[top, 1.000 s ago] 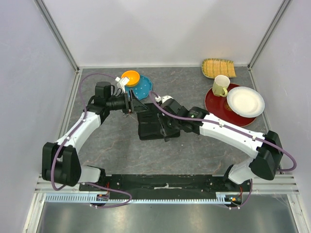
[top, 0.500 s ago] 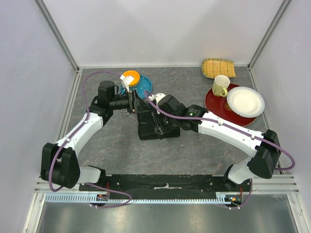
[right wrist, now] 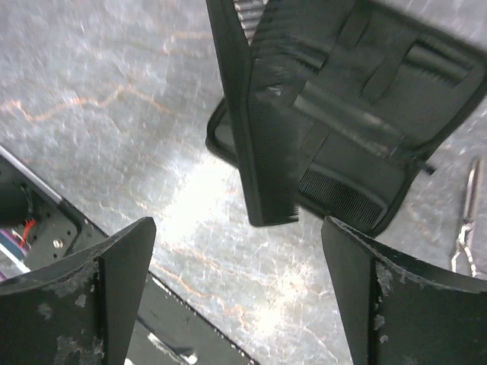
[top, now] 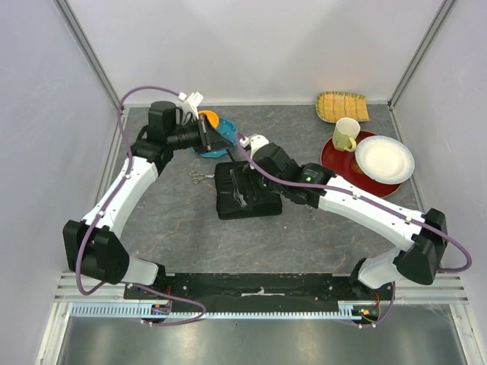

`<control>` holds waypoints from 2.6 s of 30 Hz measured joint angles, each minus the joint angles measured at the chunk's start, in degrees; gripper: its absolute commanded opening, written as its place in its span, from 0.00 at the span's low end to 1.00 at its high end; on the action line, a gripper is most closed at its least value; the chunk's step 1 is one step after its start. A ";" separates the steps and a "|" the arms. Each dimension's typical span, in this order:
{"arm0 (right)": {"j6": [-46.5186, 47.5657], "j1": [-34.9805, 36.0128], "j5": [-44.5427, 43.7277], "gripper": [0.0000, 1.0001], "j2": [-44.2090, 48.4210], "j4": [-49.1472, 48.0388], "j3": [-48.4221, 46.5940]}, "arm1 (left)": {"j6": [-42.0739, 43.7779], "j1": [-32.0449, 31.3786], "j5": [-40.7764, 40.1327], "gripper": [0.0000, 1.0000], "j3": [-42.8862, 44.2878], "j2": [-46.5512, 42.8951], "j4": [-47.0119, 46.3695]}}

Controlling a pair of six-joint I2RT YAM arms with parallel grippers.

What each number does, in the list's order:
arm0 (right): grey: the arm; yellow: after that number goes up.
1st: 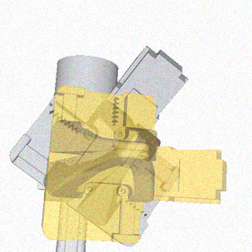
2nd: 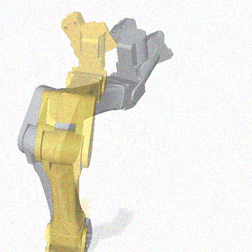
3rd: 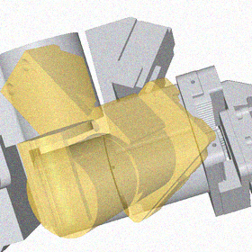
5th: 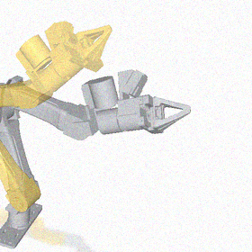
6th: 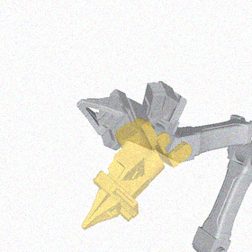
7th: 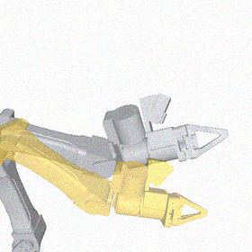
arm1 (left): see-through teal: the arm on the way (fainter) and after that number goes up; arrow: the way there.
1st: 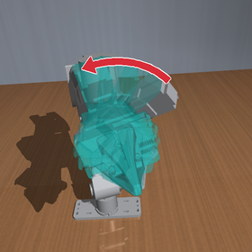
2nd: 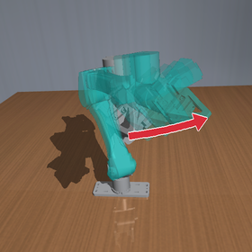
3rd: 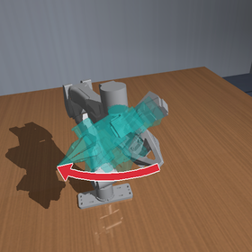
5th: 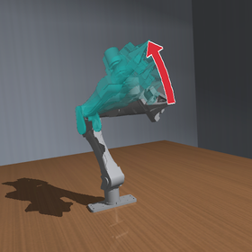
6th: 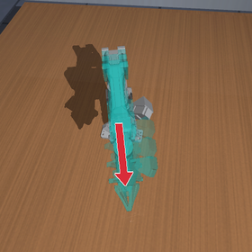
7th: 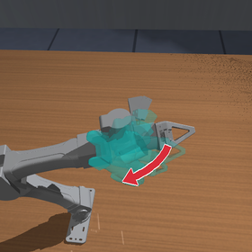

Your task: Sort the hair-cutting tools

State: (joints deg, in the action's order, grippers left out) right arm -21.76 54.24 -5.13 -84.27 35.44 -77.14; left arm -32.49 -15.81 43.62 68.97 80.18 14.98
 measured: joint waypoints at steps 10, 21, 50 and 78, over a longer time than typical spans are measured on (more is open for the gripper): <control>-8.44 -5.53 -3.06 0.98 8.28 -11.96 -5.77 | -3.48 6.01 -4.63 0.02 26.47 4.02 9.42; -27.80 -20.46 11.93 0.95 5.40 -38.40 -9.81 | -24.20 11.54 -5.16 0.02 44.41 7.48 3.80; -42.27 -22.16 32.46 0.41 -12.20 -52.48 -24.04 | -39.30 11.50 -11.74 0.02 36.92 3.76 -3.85; -39.54 -23.47 33.00 0.00 -8.20 -46.66 -13.94 | -28.41 11.56 -12.09 0.90 21.05 -8.66 1.81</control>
State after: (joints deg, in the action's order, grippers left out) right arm -61.30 30.76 27.88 -92.47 -11.22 -91.09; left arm -60.90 -4.25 31.53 90.02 71.53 16.80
